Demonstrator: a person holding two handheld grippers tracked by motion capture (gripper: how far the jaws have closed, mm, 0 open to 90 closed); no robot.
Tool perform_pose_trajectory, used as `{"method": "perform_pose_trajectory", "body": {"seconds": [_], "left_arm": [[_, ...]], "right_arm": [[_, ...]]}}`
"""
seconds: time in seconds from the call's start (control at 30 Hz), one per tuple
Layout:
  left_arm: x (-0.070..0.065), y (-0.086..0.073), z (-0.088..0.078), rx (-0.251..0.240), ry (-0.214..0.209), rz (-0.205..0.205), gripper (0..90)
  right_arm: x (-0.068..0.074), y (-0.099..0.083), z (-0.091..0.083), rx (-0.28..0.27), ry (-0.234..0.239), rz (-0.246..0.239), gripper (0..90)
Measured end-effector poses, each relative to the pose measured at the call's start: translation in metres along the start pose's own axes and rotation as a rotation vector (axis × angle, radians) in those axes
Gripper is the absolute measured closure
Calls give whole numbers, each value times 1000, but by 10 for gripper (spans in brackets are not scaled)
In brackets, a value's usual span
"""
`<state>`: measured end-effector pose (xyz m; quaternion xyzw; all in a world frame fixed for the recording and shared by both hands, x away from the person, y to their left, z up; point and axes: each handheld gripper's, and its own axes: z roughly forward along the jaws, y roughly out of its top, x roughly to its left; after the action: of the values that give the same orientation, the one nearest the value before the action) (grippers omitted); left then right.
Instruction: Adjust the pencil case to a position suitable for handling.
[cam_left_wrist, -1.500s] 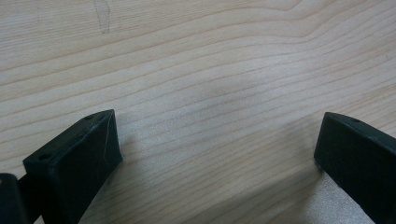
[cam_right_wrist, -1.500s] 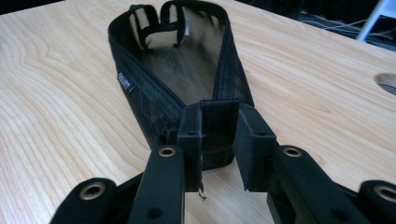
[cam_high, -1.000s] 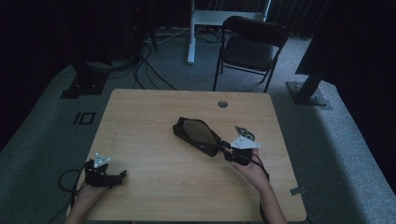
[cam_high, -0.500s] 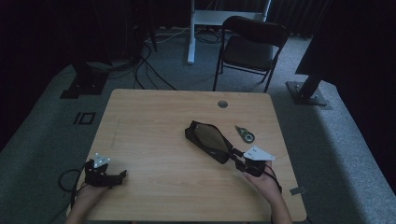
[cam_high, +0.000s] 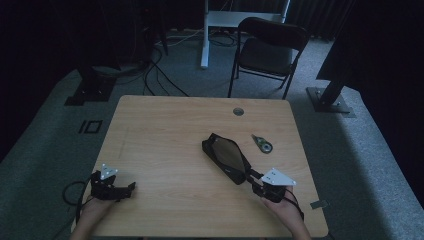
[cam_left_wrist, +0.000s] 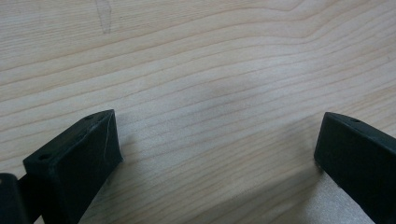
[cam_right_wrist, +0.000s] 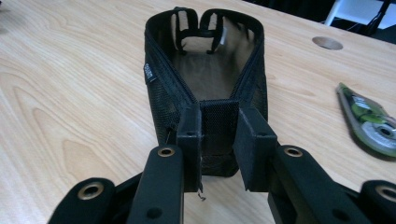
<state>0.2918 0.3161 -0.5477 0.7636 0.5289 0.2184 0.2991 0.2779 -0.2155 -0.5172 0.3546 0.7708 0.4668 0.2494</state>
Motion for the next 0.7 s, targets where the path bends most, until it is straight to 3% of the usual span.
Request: {"method": "perform_pose_trajectory", "body": {"seconds": [0.53,0.7], "left_arm": [[0,0,0,0,0,0,5],[0,0,0,0,0,0,5]], "right_arm": [[32,8,2,-9,40,-20,714],[37,8,5,-15,45,7,686]]}}
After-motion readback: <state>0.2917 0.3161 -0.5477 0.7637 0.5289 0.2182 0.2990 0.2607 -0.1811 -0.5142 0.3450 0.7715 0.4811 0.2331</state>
